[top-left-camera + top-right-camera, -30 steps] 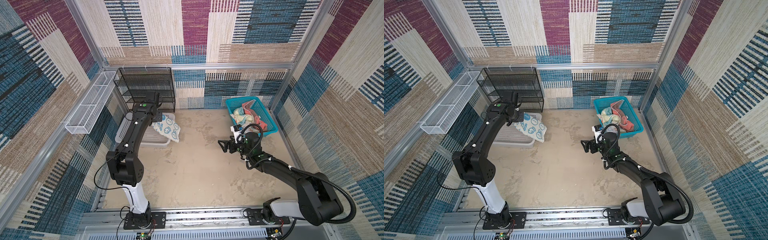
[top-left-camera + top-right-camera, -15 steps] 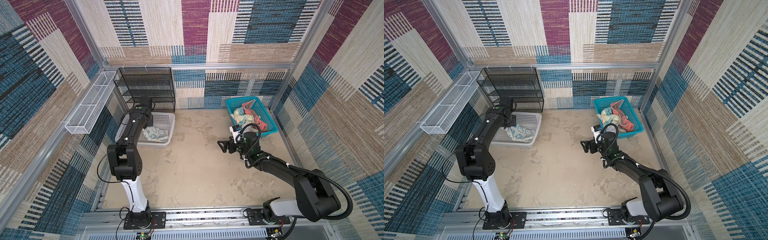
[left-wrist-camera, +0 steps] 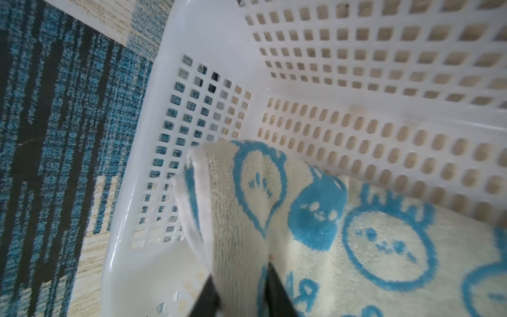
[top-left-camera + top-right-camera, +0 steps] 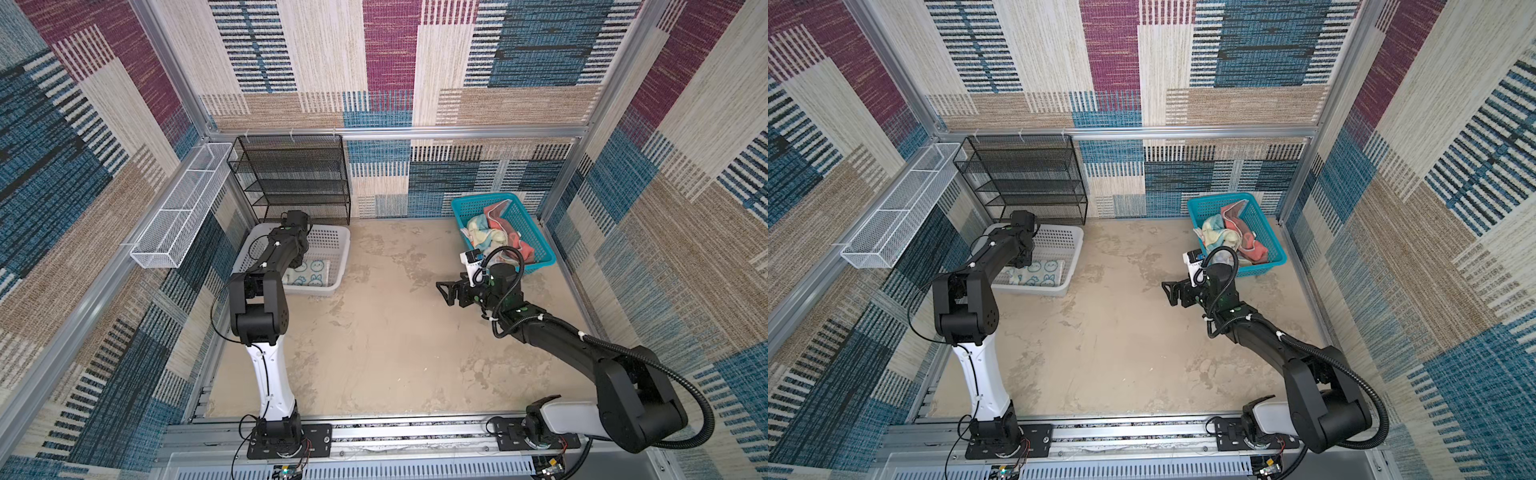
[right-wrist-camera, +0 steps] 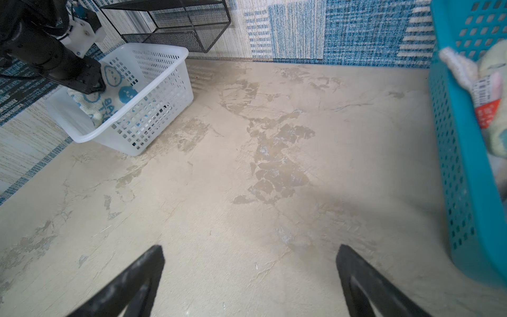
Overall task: Fold and stack the towels
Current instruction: 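Carry the strip into the white basket with the left gripper while the right gripper withdraws, then reach the right gripper into the teal basket and grasp the green towel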
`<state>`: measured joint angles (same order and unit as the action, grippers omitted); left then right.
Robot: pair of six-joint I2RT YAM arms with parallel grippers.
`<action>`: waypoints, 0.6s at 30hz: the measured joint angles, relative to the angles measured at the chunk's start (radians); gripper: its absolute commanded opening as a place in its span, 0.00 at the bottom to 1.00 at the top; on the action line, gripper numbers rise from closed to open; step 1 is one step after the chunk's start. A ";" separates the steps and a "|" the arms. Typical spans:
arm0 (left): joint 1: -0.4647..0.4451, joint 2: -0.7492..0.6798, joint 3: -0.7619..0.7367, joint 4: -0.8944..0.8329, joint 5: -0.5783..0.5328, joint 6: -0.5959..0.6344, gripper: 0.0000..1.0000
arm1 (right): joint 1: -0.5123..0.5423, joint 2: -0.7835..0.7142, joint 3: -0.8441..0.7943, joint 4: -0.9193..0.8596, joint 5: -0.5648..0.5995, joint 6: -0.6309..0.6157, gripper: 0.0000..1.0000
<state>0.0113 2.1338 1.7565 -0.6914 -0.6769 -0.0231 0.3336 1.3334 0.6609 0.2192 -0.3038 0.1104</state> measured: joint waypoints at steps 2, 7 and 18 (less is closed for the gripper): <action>0.002 0.012 0.009 -0.003 -0.027 0.004 0.99 | 0.000 -0.001 0.000 -0.004 0.000 0.000 1.00; 0.001 -0.011 0.018 -0.012 -0.050 0.010 0.99 | 0.000 -0.007 0.002 -0.009 0.016 0.000 1.00; -0.033 -0.233 -0.061 -0.010 0.113 -0.001 0.99 | 0.000 -0.016 0.053 -0.030 0.158 0.037 1.00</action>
<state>-0.0219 1.9003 1.6955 -0.7010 -0.5644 -0.0242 0.3332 1.3174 0.7136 0.1890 -0.1459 0.1474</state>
